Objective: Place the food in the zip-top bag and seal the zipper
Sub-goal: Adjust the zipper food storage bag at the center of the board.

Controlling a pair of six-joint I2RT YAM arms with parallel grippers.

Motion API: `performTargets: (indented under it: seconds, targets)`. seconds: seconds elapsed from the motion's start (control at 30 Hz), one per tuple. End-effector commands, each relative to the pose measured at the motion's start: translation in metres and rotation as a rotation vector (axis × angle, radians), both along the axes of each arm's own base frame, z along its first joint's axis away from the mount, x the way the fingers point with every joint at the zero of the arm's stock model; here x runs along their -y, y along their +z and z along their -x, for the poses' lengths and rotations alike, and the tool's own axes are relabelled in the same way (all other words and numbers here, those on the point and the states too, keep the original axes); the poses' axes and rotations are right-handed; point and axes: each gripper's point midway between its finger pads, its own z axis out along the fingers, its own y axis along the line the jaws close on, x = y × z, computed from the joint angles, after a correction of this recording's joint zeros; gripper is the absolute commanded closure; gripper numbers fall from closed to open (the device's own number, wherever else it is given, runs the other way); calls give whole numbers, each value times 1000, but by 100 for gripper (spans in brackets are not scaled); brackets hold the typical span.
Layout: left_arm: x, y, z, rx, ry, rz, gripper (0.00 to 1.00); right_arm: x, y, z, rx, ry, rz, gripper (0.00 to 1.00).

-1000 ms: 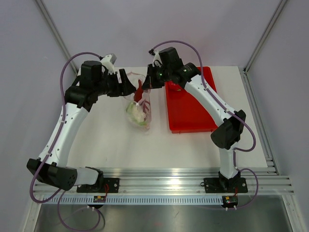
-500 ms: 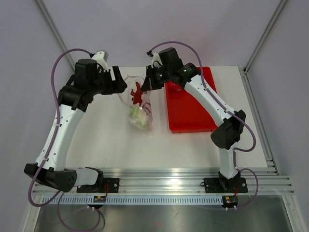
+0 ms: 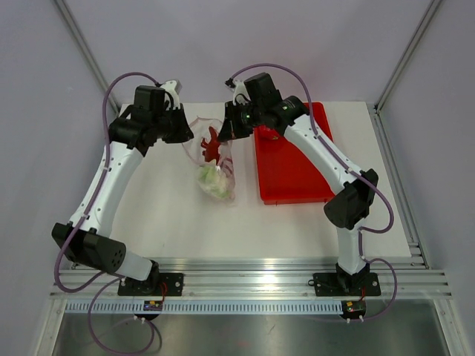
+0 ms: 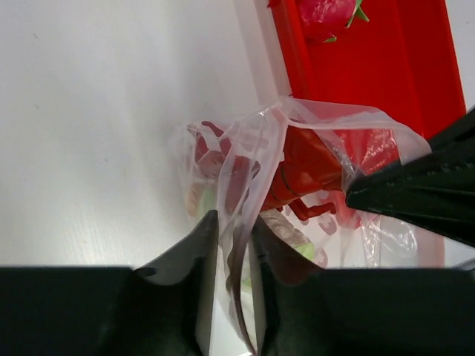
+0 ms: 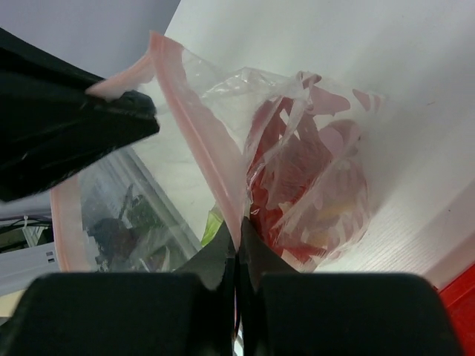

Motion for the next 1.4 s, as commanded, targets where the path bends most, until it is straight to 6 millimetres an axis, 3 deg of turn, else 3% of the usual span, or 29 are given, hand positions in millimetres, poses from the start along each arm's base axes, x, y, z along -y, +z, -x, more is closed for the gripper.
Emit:
performTargets:
  seconds: [0.0, 0.03, 0.1, 0.13, 0.17, 0.23, 0.27, 0.3, 0.37, 0.43, 0.47, 0.57, 0.63, 0.67, 0.7, 0.83, 1.0, 1.2, 1.37]
  targets:
    - [12, 17, -10, 28, -23, 42, 93, 6, 12, 9, 33, 17, 23, 92]
    - [14, 23, -11, 34, -20, 57, 100, 9, 16, 9, 43, 7, 28, 74]
    - [18, 31, -12, 40, -1, 111, 100, 22, 31, 10, 96, -40, 34, 54]
    - [21, 36, -13, 42, 22, 155, 100, 30, 47, 14, 150, -61, 13, 32]
    - [20, 38, -13, 41, 51, 178, 100, 30, 47, 14, 150, -61, 13, 25]
    - [17, 47, -15, 60, 120, 227, 100, 42, 76, 25, 257, -83, -58, 22]
    - [18, 38, -14, 16, 173, 281, 100, 46, 66, 21, 288, -112, -65, 20]
    - [20, 38, -14, 14, 188, 313, 100, 60, 93, 36, 357, -131, -113, 20]
    - [24, 45, -12, 29, 198, 385, 100, 69, 103, 42, 450, -150, -161, 20]
    - [22, 41, -11, 22, 218, 387, 100, 88, 86, 56, 474, -182, -146, 21]
    - [21, 41, -11, 22, 222, 381, 100, 93, 62, 56, 474, -200, -115, 22]
    - [16, 44, -10, 26, 250, 383, 100, 104, 64, 72, 529, -219, -141, 23]
    - [13, 42, -9, 28, 280, 389, 100, 100, 52, 92, 554, -199, -148, 26]
    - [12, 46, -9, 42, 291, 406, 100, 99, 42, 93, 591, -209, -139, 27]
    - [11, 46, -10, 42, 301, 408, 100, 92, 46, 109, 620, -184, -164, 28]
    - [14, 41, -10, 23, 297, 430, 100, 81, 36, 122, 713, -194, -184, 30]
    - [14, 35, -11, 13, 307, 426, 100, 62, 22, 123, 761, -192, -160, 30]
    - [11, 36, -9, 23, 325, 430, 100, 39, 35, 122, 798, -258, -191, 37]
    - [11, 36, -9, 21, 326, 432, 100, 22, 33, 112, 788, -299, -189, 39]
